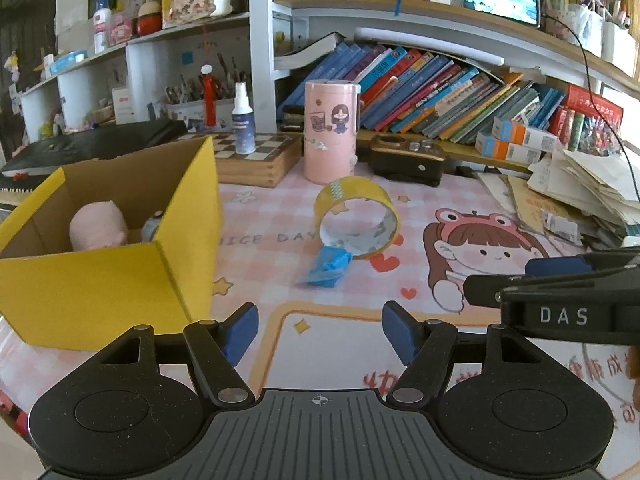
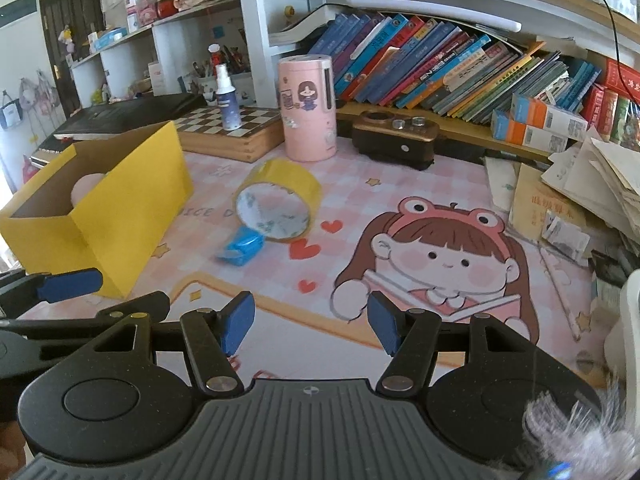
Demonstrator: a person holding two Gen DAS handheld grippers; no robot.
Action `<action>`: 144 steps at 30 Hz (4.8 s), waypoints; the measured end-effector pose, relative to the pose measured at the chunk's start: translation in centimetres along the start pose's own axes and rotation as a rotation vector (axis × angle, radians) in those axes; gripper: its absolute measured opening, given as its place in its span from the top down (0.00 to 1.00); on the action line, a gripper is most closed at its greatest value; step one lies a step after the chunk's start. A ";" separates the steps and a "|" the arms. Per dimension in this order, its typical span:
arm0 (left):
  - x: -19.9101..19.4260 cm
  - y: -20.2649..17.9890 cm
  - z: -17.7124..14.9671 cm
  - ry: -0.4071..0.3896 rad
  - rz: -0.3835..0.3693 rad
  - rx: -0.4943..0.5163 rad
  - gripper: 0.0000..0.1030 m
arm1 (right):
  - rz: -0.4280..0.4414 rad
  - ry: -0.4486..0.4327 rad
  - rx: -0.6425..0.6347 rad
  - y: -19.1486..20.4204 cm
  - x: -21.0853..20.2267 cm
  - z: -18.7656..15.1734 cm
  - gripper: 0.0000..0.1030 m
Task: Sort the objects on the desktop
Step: 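Move both open tools toward the blue item and yellow tape roll, then close the left tool on the blue item while the right tool grasps the yellow tape roll, then carry the blue item and tape roll in both tools over the yellow box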
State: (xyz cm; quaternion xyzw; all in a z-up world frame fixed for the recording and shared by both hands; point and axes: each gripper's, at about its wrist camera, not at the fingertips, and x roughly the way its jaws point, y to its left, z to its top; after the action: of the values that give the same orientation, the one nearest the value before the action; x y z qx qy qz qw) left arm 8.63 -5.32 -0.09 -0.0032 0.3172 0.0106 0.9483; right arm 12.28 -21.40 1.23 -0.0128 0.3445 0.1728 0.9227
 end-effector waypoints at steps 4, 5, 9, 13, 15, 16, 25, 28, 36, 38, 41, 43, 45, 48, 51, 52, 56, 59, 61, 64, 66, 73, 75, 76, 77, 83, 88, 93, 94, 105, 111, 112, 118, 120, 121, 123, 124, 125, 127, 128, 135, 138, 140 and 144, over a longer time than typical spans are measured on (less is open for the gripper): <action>1.5 -0.9 0.6 0.002 0.023 -0.001 0.33 | 0.006 -0.011 -0.008 -1.4 0.8 1.2 0.41; 1.9 -1.1 0.8 0.002 0.028 -0.004 0.33 | 0.008 -0.014 -0.010 -1.7 1.1 1.5 0.41; 4.0 -1.4 1.7 0.005 0.047 -0.021 0.34 | 0.016 -0.025 -0.010 -2.8 2.0 2.8 0.41; 6.3 -1.7 2.5 0.022 0.054 -0.030 0.36 | 0.022 -0.033 -0.002 -3.6 3.1 4.0 0.41; 7.6 -1.7 2.7 0.035 0.052 -0.030 0.39 | 0.027 -0.031 0.003 -4.0 3.8 4.4 0.41; 8.3 -1.7 2.8 0.044 0.052 -0.029 0.40 | 0.029 -0.028 0.004 -4.1 4.1 4.6 0.41; 13.7 -1.8 3.6 0.109 0.068 -0.007 0.50 | 0.052 0.005 -0.005 -5.0 6.5 5.8 0.41; 14.7 -1.8 3.7 0.122 0.063 -0.002 0.54 | 0.054 0.012 -0.012 -5.1 7.1 6.1 0.41; 15.3 -1.6 3.4 0.128 0.042 0.004 0.68 | 0.061 0.030 -0.020 -4.8 8.1 6.4 0.41; 15.1 -1.5 3.4 0.121 0.037 0.010 0.72 | 0.067 0.034 -0.026 -4.6 8.4 6.4 0.41; 14.5 -1.1 3.2 0.111 0.044 0.009 0.73 | 0.078 0.037 -0.045 -4.1 8.8 6.4 0.40; 13.7 -0.9 3.2 0.100 0.046 0.008 0.74 | 0.086 0.034 -0.066 -3.8 9.3 6.5 0.40; 12.6 -0.5 3.1 0.094 0.043 -0.007 0.74 | 0.098 0.034 -0.095 -3.4 10.0 6.7 0.40; 11.2 -0.1 2.9 0.094 0.035 -0.025 0.74 | 0.119 0.040 -0.156 -2.7 11.4 7.1 0.40; 9.9 0.1 2.5 0.097 0.024 -0.040 0.74 | 0.148 0.046 -0.234 -2.1 13.0 7.7 0.40; 9.6 0.1 2.3 0.099 0.020 -0.042 0.74 | 0.165 0.043 -0.265 -2.0 13.4 7.8 0.40; 8.7 -0.1 1.5 0.116 0.015 -0.026 0.74 | 0.229 0.019 -0.441 -1.2 14.7 8.5 0.40; 8.3 -0.1 1.1 0.128 0.017 -0.042 0.74 | 0.229 0.024 -0.481 -0.9 15.7 9.0 0.42; 8.0 -0.2 1.1 0.127 0.019 -0.048 0.74 | 0.231 0.028 -0.484 -0.8 16.1 9.0 0.43; 7.5 -0.2 1.3 0.115 0.020 -0.051 0.74 | 0.218 0.035 -0.477 -0.6 16.4 8.8 0.72; 7.1 -0.3 1.4 0.106 0.019 -0.051 0.74 | 0.211 0.030 -0.451 -0.9 16.2 8.7 0.84; 5.7 -0.6 1.5 0.082 0.004 -0.049 0.74 | 0.186 0.000 -0.360 -2.2 13.8 8.3 0.93; 5.3 -0.6 1.4 0.077 -0.003 -0.052 0.74 | 0.182 -0.007 -0.321 -2.6 12.8 8.2 0.94; 5.1 -0.5 1.3 0.074 -0.005 -0.054 0.74 | 0.177 -0.012 -0.310 -2.8 12.3 8.0 0.94; 4.9 -0.5 1.2 0.071 -0.008 -0.055 0.74 | 0.170 -0.016 -0.297 -2.9 11.7 7.8 0.94; 3.3 0.1 0.8 0.048 -0.022 -0.067 0.74 | 0.157 -0.005 -0.230 -3.3 9.0 6.5 0.94; 2.4 0.8 0.0 0.045 -0.030 -0.079 0.75 | 0.123 -0.008 -0.162 -3.3 6.8 5.2 0.94; 1.5 1.5 -0.5 0.036 -0.048 -0.092 0.75 | 0.112 0.000 -0.123 -3.0 4.7 4.0 0.94; 1.3 1.7 -0.5 0.033 -0.052 -0.093 0.75 | 0.115 0.010 -0.113 -2.9 4.4 3.8 0.94; -1.8 4.6 -1.5 -0.011 -0.091 -0.072 0.75 | 0.101 0.066 -0.029 0.3 1.5 0.8 0.94; -3.8 7.3 -2.7 -0.011 -0.100 -0.065 0.75 | 0.097 0.098 0.018 3.2 0.4 -0.7 0.94; -4.2 7.9 -2.9 -0.011 -0.100 -0.067 0.75 | 0.097 0.100 0.020 3.8 0.2 -0.9 0.94; -6.3 11.1 -4.5 -0.008 -0.095 -0.076 0.75 | 0.104 0.108 0.019 7.8 -1.4 -2.4 0.94; -7.0 12.2 -5.0 -0.006 -0.093 -0.082 0.75 | 0.109 0.111 0.014 9.2 -1.9 -3.0 0.94; -7.3 12.8 -5.3 -0.006 -0.092 -0.086 0.75 | 0.111 0.114 0.012 9.9 -2.1 -3.3 0.94; -7.9 13.8 -5.7 -0.008 -0.089 -0.092 0.75 | 0.116 0.118 0.005 11.1 -2.5 -3.8 0.94; -8.2 14.2 -5.9 -0.009 -0.087 -0.094 0.75 | 0.117 0.120 0.000 11.7 -2.7 -4.0 0.94; -8.5 14.5 -6.2 -0.011 -0.086 -0.096 0.75 | 0.120 0.121 -0.007 12.4 -2.9 -4.3 0.94; -9.0 15.4 -6.6 -0.013 -0.085 -0.099 0.75 | 0.124 0.125 -0.017 13.6 -3.3 -4.8 0.94; -9.3 15.7 -6.8 -0.015 -0.085 -0.099 0.75 | 0.126 0.126 -0.020 14.1 -3.4 -5.1 0.94; -11.1 18.0 -7.9 -0.031 -0.084 -0.095 0.75 | 0.138 0.129 -0.031 17.2 -4.4 -6.5 0.94; -11.8 18.8 -8.2 -0.042 -0.080 -0.090 0.75 | 0.143 0.123 -0.033 18.5 -4.8 -6.9 0.94; -12.2 19.3 -8.4 -0.047 -0.076 -0.090 0.75 | 0.147 0.120 -0.037 19.3 -5.0 -7.1 0.94; -12.9 20.6 -8.8 -0.059 -0.062 -0.095 0.75 | 0.161 0.116 -0.052 20.9 -5.2 -7.3 0.94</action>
State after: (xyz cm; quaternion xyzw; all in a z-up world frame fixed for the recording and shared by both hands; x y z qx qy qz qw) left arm -7.48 14.90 0.66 -0.0578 0.2882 -0.0034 0.9558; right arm -2.79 -4.38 1.02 -0.0188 0.3925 0.2545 0.8837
